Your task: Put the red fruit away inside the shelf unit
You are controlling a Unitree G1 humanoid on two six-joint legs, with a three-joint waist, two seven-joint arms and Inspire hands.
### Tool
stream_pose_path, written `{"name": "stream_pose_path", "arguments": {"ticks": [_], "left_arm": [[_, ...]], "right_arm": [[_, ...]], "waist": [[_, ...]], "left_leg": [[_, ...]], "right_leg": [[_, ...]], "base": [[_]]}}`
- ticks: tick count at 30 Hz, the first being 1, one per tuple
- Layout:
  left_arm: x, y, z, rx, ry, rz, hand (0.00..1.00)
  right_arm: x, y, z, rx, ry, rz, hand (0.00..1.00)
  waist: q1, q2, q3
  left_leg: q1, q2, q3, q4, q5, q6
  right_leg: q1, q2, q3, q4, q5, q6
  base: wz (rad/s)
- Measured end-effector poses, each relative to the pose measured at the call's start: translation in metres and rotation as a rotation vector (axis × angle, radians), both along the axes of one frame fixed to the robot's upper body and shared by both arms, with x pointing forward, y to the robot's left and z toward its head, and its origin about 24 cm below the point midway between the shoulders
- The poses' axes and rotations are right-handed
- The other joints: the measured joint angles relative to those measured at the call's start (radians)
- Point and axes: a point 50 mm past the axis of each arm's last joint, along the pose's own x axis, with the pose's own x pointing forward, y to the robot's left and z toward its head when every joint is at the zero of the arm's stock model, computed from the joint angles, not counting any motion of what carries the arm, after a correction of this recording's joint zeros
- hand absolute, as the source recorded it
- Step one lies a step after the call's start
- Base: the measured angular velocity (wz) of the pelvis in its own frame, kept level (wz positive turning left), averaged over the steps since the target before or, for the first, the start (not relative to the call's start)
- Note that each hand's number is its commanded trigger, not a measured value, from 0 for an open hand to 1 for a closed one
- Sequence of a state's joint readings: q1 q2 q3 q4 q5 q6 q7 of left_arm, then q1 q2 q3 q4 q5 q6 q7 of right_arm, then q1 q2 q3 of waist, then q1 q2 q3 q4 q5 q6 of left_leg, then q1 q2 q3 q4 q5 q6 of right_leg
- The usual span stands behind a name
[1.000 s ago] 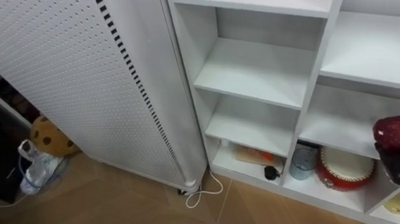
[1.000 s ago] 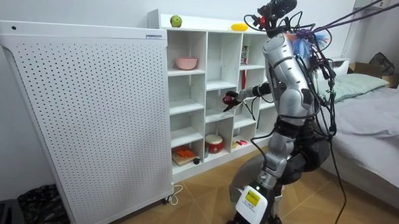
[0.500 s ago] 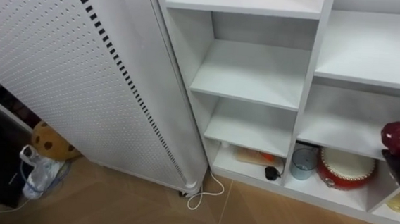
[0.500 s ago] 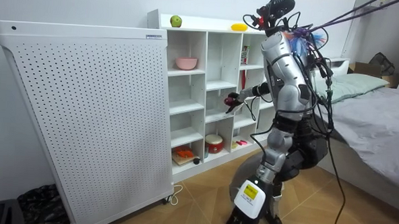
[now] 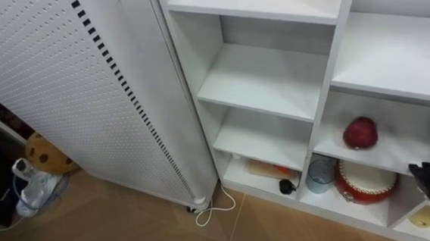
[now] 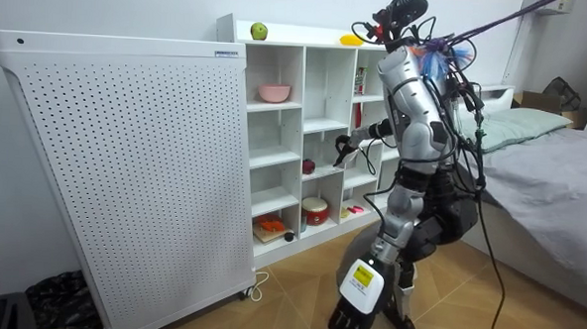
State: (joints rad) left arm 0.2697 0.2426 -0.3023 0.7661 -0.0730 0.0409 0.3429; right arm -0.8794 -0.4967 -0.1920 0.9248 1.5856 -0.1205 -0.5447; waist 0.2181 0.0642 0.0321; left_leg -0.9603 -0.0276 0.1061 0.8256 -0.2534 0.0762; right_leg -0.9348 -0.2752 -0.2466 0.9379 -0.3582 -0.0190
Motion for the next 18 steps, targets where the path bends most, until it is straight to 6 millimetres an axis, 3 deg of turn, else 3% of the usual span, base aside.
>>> {"name": "stream_pose_path", "arguments": {"ticks": [6, 18], "left_arm": [[-0.0010, -0.0034, -0.0010, -0.012, 0.008, -0.021, 0.00], [-0.0012, -0.0044, -0.0014, -0.013, 0.012, -0.018, 0.00]], "right_arm": [[-0.0001, 0.0001, -0.0002, 0.009, 0.008, -0.004, 0.00], [0.0001, 0.0007, 0.0031, 0.032, 0.037, -0.026, 0.00]], "waist": [[0.009, -0.001, 0.0030], [0.009, 0.000, 0.0029]], "left_leg": [[0.023, 0.011, -0.001, -0.001, -0.007, -0.001], [0.035, 0.011, -0.004, -0.013, -0.008, -0.001]], "right_leg": [[0.028, 0.016, 0.000, -0.018, -0.001, 0.005], [0.044, 0.017, -0.008, -0.030, 0.003, 0.006]], "base": [[-0.04], [0.00]]}}
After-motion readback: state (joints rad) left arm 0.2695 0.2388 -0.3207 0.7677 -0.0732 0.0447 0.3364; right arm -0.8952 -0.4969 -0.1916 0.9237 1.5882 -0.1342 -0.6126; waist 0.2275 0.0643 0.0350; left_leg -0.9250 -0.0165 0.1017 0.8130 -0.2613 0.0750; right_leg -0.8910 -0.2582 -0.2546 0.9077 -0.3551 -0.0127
